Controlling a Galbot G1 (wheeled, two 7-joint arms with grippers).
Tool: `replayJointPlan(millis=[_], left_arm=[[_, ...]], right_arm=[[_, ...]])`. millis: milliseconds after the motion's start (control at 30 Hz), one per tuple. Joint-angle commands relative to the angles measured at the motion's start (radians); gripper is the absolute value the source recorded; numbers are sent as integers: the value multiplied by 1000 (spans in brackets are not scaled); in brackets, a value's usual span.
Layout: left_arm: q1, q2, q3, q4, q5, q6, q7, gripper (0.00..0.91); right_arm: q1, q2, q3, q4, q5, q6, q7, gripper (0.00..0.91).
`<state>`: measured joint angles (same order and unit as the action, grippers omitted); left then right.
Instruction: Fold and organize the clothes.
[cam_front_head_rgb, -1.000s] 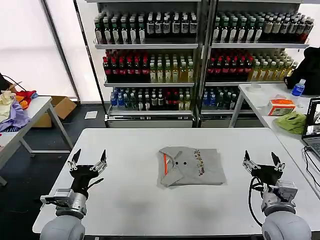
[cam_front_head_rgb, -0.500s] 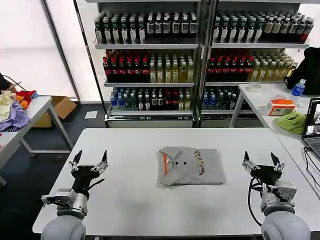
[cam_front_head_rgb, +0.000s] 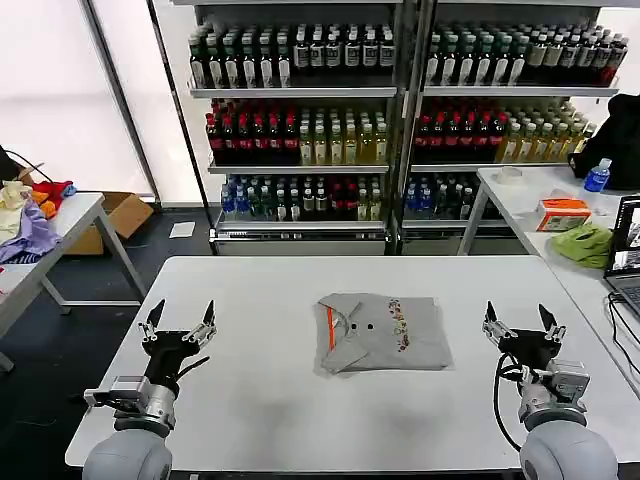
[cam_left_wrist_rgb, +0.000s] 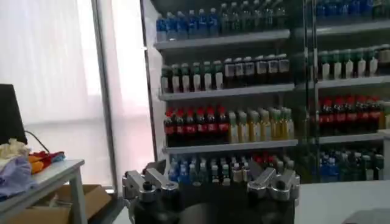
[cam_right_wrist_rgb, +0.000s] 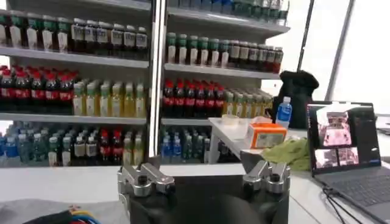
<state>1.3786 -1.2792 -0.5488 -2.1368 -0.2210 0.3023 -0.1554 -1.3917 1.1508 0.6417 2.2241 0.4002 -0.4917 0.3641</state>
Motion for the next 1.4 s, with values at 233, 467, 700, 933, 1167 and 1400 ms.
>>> replayJointPlan(millis=[233, 467, 700, 933, 1167, 1400], left_arm=[[0, -1, 1, 5, -4, 6, -1, 907], [-1, -1, 1, 10, -9, 8, -2, 907], [1, 0, 1, 6, -9, 13, -1, 907], [3, 3, -1, 3, -10, 15, -1, 907], [5, 0, -1, -1, -10, 15, -1, 907], [5, -2, 0, 0, -10, 15, 0, 907]], right_arm=[[3, 1, -2, -4, 4, -5, 0, 907], [7, -1, 1, 1, 13, -12, 3, 907], [11, -1, 3, 1, 102, -15, 38, 907], [14, -9, 14, 16, 166, -2, 43, 907], [27, -9, 19, 27, 216, -4, 55, 907], [19, -9, 19, 30, 216, -7, 53, 907]])
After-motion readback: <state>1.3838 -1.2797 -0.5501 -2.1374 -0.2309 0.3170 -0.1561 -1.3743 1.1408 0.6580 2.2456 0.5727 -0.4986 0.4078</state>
